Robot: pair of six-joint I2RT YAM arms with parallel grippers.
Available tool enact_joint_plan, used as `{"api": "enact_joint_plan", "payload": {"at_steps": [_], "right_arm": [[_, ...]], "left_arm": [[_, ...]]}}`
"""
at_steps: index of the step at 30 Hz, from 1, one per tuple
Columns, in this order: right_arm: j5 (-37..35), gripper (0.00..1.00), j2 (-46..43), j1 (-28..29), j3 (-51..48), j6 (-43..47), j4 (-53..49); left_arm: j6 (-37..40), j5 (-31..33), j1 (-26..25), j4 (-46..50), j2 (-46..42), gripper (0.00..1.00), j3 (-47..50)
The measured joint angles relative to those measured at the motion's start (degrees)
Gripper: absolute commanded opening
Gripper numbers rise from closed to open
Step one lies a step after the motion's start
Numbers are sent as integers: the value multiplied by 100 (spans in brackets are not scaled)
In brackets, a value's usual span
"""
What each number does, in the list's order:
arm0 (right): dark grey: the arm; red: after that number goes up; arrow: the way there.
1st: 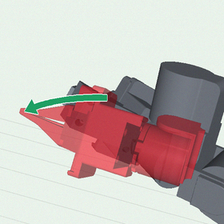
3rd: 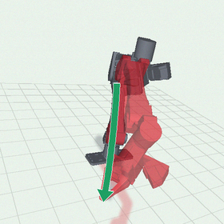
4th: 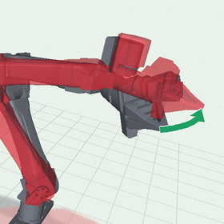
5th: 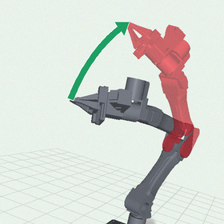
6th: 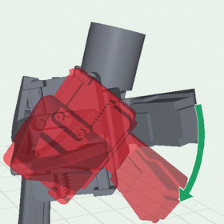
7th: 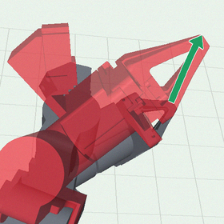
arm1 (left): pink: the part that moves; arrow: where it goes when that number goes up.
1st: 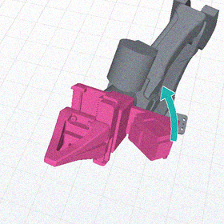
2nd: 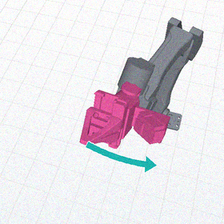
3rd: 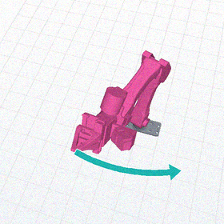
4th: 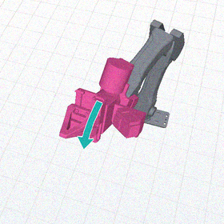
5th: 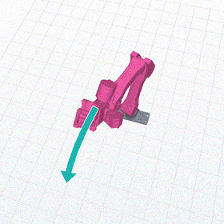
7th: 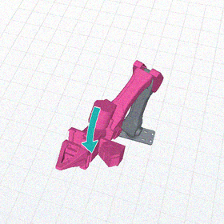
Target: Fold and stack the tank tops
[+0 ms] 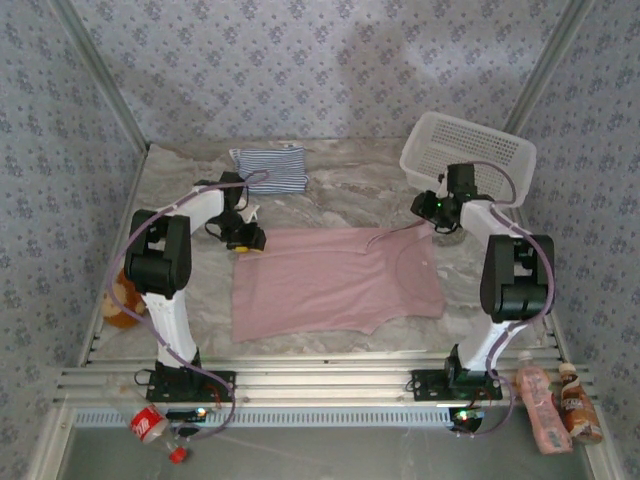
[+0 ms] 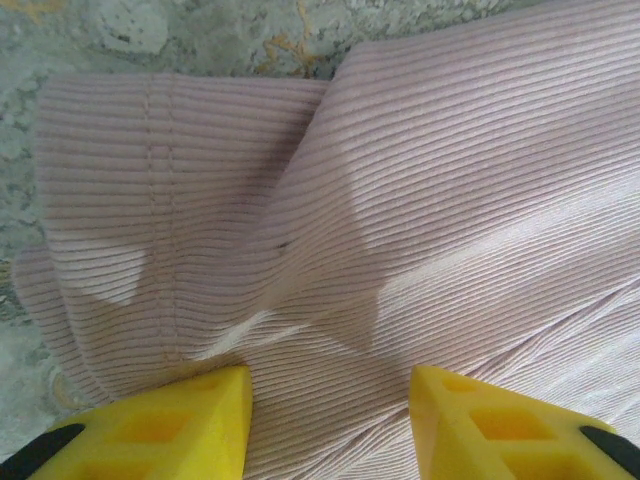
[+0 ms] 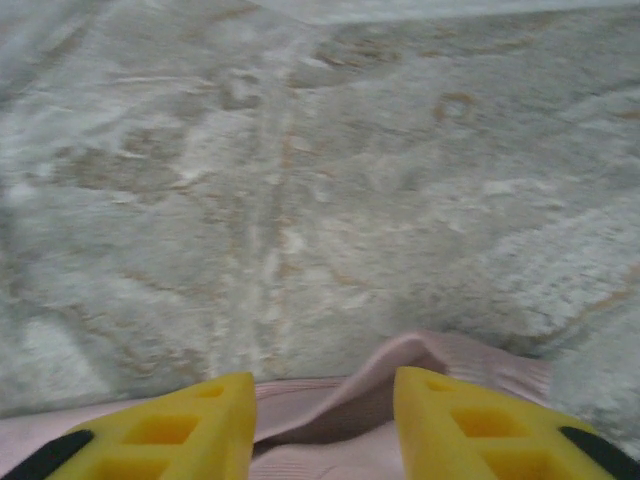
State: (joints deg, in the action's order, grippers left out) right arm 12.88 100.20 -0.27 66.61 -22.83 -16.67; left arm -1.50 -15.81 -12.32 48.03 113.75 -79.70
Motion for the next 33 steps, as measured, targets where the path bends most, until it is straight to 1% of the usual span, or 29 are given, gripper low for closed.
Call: {"api": "enact_joint_plan", "payload": {"at_steps": [3, 7, 12, 22, 26, 29, 33], "right_arm": [[-570, 47, 258, 136, 391, 48, -343], [-1154, 47, 404, 240, 533, 111, -529], [-1405, 47, 695, 334, 675, 103, -713], [-1770, 52, 868, 557, 824, -87, -1049], [-1816, 44, 960, 557, 870, -127, -1119], [-1827, 33, 1025, 557, 870, -184, -1147], [-1853, 22, 1025, 555, 863, -208, -1143]], "left_arm": [[7, 9, 0, 2, 0, 45, 0], [48, 17, 0, 7, 0, 45, -11], [70, 15, 0, 26, 70, 45, -90], [149, 15, 0, 48, 118, 45, -131], [151, 13, 0, 114, 175, 45, -203], [164, 11, 0, 133, 181, 45, -214], [195, 11, 0, 136, 181, 45, -214]]}}
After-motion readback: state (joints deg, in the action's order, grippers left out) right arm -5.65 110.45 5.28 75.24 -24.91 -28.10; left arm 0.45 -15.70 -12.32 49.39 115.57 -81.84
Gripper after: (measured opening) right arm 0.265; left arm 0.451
